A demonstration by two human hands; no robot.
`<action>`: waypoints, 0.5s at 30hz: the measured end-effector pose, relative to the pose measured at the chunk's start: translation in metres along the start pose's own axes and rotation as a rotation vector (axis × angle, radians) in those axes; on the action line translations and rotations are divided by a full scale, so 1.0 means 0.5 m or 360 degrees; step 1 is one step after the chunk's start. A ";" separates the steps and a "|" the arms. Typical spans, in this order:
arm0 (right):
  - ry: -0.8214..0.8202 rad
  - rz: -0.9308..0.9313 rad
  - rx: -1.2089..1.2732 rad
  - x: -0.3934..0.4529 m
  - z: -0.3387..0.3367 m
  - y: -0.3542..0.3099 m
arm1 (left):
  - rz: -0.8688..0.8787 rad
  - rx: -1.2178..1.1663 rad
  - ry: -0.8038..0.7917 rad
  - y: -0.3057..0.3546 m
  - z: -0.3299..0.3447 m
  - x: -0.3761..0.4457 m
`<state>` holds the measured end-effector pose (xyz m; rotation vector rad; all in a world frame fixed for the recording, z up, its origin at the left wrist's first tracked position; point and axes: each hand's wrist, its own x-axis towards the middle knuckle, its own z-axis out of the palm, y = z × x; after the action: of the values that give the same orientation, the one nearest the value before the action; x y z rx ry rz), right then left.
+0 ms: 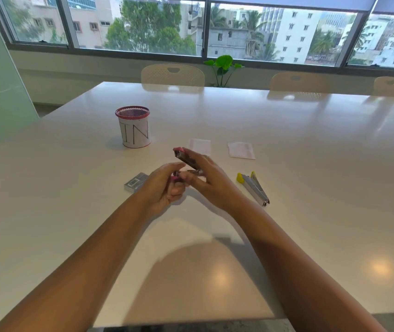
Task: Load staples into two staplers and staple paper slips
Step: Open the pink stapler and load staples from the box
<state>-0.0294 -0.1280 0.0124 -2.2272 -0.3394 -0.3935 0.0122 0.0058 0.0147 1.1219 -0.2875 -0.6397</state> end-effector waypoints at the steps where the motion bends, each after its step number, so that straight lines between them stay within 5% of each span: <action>1: -0.0010 0.0016 -0.0005 0.001 -0.002 0.001 | -0.0018 -0.0032 0.0030 -0.001 -0.005 0.003; 15: 0.0088 0.0148 0.0047 0.003 -0.006 -0.007 | 0.0077 0.0133 -0.0113 -0.021 0.010 0.000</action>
<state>-0.0300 -0.1279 0.0173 -2.1900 -0.2098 -0.3966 0.0062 -0.0008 0.0073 1.1703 -0.4046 -0.6300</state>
